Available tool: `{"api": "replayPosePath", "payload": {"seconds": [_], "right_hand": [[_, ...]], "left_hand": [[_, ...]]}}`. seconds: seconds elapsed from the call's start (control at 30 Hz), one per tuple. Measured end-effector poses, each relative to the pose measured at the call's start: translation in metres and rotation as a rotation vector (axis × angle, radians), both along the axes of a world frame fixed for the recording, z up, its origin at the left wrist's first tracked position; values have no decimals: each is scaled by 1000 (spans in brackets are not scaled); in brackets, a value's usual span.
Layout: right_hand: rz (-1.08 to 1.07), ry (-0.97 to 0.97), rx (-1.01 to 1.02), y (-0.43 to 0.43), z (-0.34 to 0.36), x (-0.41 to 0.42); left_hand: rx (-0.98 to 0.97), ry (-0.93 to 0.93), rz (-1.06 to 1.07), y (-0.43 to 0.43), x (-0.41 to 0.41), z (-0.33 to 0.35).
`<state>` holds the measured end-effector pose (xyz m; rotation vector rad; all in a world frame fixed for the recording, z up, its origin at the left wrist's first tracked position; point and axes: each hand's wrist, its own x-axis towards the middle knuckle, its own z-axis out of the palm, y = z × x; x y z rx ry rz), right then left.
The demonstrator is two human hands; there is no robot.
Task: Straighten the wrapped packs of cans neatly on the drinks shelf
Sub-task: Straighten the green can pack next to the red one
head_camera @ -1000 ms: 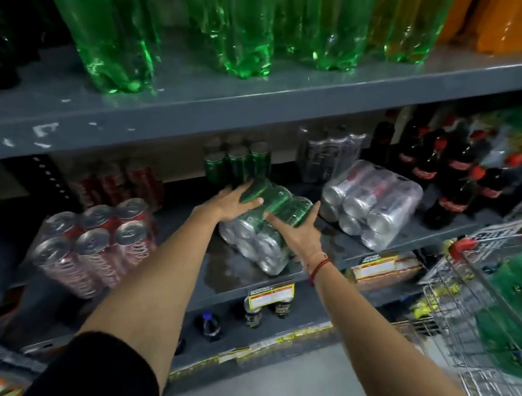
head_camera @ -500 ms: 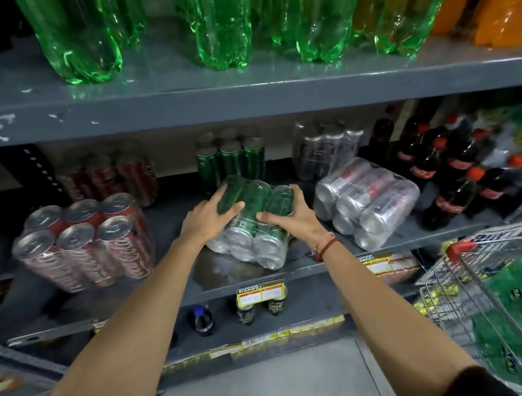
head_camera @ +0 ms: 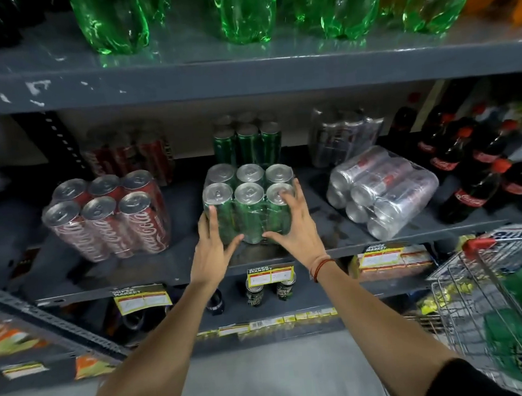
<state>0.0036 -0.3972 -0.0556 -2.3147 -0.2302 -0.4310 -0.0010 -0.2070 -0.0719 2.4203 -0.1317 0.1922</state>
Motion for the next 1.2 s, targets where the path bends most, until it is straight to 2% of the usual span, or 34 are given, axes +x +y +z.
{"api": "replayPosePath", "payload": {"seconds": [0.13, 0.27, 0.3, 0.43, 0.53, 0.63, 0.7, 0.77, 0.87, 0.93, 1.0, 1.1, 1.2], "right_hand": [[-3, -42, 20, -8, 4, -5], [-14, 53, 366, -18, 41, 10], [28, 129, 357, -19, 52, 22], [253, 417, 63, -24, 74, 65], [225, 389, 131, -25, 65, 70], [97, 269, 307, -18, 48, 57], [-16, 187, 347, -11, 38, 43], [-160, 116, 291, 3, 31, 25], [-364, 67, 146, 36, 27, -7], [-413, 48, 48, 53, 27, -23], [-373, 49, 36, 53, 27, -30], [-286, 33, 299, 27, 35, -20], [-238, 39, 468, -2, 52, 18]], "left_hand": [[0, -53, -20, 8, -12, 6], [-357, -148, 199, -17, -25, 30], [-436, -121, 261, -28, -24, 37], [-583, 135, 349, -63, 0, 54], [-548, 187, 359, -67, 19, 56], [-532, 213, 262, -50, 37, 56], [-462, 212, 128, -34, 53, 58], [-403, 249, -19, -19, 69, 64], [-415, 396, -175, -10, 86, 76], [-420, 462, -242, -8, 94, 83], [-386, 504, -268, -8, 98, 89], [-431, 384, -96, -14, 87, 91], [-589, 8, 252, -43, 39, 79]]}}
